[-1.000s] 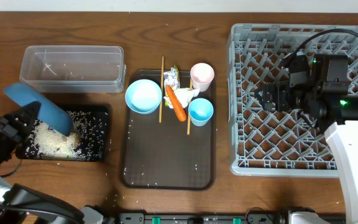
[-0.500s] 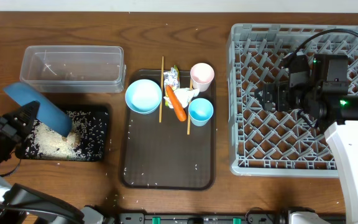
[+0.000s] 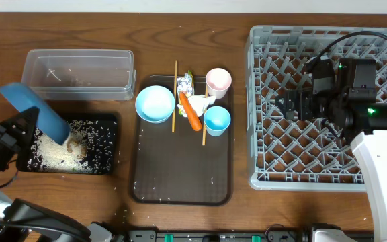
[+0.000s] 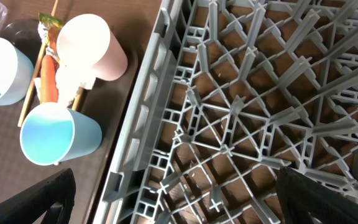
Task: Sort waste into correct bins and load items into the dishwasher rack
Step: 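Tip the rice bowl with the left gripper, pouring rice onto the tray, then raise the emptied rice bowl with the left gripper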
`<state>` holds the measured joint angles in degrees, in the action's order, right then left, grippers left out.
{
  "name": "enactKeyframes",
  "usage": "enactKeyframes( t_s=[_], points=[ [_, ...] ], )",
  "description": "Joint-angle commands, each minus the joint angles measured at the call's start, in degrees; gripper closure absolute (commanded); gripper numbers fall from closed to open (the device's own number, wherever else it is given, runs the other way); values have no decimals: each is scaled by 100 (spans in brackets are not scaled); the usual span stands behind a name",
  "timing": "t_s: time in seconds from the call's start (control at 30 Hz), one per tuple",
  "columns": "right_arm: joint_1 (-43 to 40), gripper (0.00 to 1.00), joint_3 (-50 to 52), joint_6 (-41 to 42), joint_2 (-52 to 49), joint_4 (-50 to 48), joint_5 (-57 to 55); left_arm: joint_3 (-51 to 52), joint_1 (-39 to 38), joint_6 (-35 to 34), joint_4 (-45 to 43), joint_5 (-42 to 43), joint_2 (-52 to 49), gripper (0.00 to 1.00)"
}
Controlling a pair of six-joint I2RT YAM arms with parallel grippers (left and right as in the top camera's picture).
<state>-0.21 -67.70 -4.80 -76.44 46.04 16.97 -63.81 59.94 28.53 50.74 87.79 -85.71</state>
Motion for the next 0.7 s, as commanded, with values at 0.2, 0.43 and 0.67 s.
enactKeyframes(
  t_s=[0.2, 0.43, 0.67],
  points=[
    [-48, 4, -96, 46, -9, 2, 46, -7, -664, 11, -393, 223, 492, 94],
    [-48, 4, -96, 46, -9, 79, 46, -170, -2017, -809, -1154, -844, 1388, 94],
    [-48, 4, -96, 46, -9, 92, 46, -168, -3832, -1327, -765, -3298, 2188, 94]
  ],
)
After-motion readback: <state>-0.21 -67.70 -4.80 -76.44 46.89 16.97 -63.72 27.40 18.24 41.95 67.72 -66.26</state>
